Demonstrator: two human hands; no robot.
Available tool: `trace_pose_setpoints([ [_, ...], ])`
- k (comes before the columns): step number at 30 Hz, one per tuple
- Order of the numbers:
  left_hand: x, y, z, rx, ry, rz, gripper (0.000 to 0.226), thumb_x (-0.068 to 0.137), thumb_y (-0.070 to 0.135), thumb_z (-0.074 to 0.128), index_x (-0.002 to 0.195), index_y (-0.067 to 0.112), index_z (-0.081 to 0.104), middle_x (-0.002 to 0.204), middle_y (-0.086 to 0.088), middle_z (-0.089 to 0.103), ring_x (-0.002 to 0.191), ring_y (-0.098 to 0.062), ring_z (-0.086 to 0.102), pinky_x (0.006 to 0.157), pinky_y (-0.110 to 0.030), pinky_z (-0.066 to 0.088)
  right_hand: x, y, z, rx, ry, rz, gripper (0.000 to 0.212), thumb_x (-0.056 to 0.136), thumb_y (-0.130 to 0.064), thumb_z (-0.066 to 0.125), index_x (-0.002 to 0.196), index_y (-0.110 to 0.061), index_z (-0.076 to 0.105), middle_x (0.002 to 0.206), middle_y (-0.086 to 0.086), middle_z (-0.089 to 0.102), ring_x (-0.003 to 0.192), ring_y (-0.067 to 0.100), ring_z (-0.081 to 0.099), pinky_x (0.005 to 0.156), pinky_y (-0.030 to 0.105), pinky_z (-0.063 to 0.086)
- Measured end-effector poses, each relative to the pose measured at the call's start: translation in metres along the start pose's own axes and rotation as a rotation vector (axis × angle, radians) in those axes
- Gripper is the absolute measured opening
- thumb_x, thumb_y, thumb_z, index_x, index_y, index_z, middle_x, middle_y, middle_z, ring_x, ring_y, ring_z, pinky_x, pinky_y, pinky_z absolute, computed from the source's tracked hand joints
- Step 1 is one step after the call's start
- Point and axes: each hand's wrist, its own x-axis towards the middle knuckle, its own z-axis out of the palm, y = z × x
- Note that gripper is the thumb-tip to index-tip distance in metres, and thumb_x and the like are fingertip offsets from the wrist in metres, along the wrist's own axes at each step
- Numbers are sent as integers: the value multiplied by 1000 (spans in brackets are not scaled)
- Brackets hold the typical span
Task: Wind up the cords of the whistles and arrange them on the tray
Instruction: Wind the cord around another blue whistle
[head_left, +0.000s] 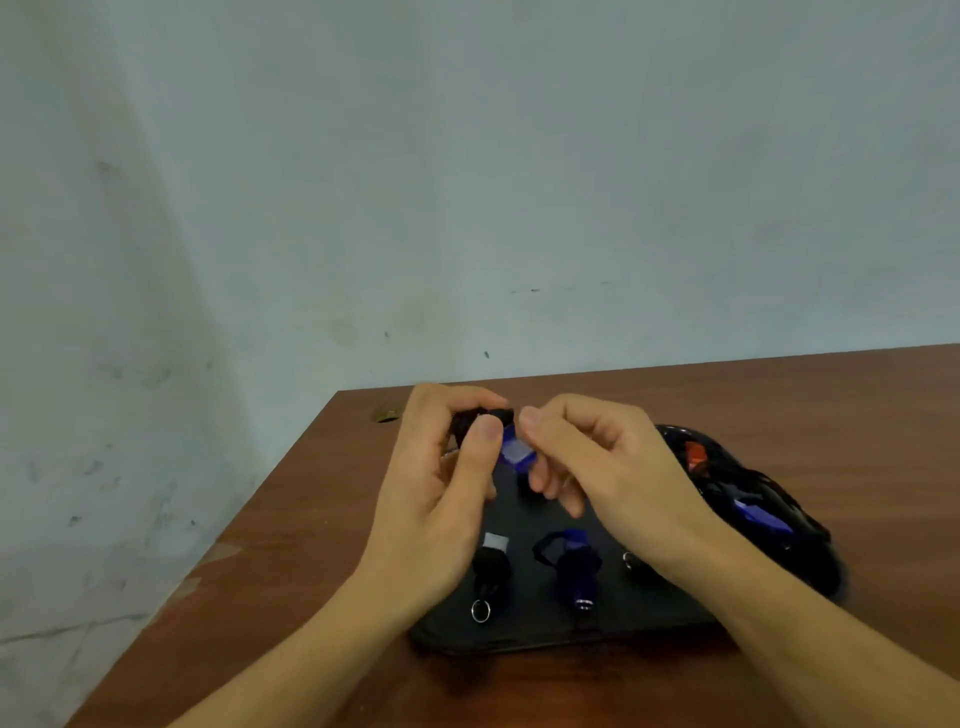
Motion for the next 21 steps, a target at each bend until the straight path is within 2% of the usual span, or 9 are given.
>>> trace_pose_setpoints([
  [3, 3, 3, 7, -3, 61, 51, 21, 99, 27, 47, 116, 20, 59, 108, 0, 58, 97, -19, 63, 79, -16, 48, 1, -2, -10, -1, -43, 67, 32, 91, -39, 62, 66, -19, 66, 61, 0, 65, 57, 12, 55, 49, 23, 42],
  [7, 6, 0, 18, -34, 1, 22, 27, 100, 20, 46, 125, 20, 58, 117, 2, 61, 106, -9, 62, 85, -14, 48, -3, -3, -22, -35, 0, 70, 24, 93, -24, 66, 71, -18, 69, 60, -1, 65, 53, 7, 56, 50, 17, 43],
  [10, 8, -18, 26, -8, -65, -109, 39, 98, 32, 48, 137, 32, 52, 129, 10, 58, 119, -11, 58, 96, -28, 51, -7, 8, -31, -294, 139, 4, 19, 90, -30, 71, 74, -21, 70, 61, -1, 67, 56, 12, 60, 57, 23, 50],
  [12, 9, -26, 28, 59, -78, -136, 41, 98, 33, 50, 139, 36, 49, 133, 11, 53, 125, -3, 51, 102, -28, 48, -9, 20, -38, -482, 198, 6, 20, 89, -36, 70, 73, -26, 67, 60, -5, 65, 55, 6, 58, 56, 22, 48],
  [15, 14, -29, 28, 96, -76, -188, 33, 101, 27, 53, 130, 43, 50, 132, 9, 47, 114, 10, 50, 101, -26, 45, -11, 39, -53, -765, 202, 42, 25, 91, -43, 67, 71, -31, 60, 56, -11, 60, 57, 1, 56, 54, 14, 40],
  [17, 16, -31, 25, 110, -68, -204, 26, 100, 27, 55, 122, 42, 55, 127, 11, 48, 117, 2, 49, 98, -25, 44, -9, 51, -64, -899, 173, 89, 28, 94, -45, 62, 70, -32, 56, 54, -11, 56, 53, 3, 53, 54, 16, 36],
  [19, 18, -36, 22, 154, -60, -188, 20, 97, 33, 54, 116, 38, 60, 124, 13, 51, 123, -6, 44, 97, -24, 41, -5, 62, -72, -1001, 148, 159, 29, 95, -48, 59, 71, -32, 55, 58, -11, 58, 56, 4, 55, 55, 22, 42],
  [21, 19, -42, 20, 188, -72, -189, 19, 93, 36, 52, 109, 37, 63, 118, 17, 54, 123, -7, 42, 94, -23, 40, 2, 73, -78, -1060, 135, 222, 33, 96, -49, 57, 73, -26, 63, 65, -6, 66, 64, 13, 63, 61, 30, 52],
])
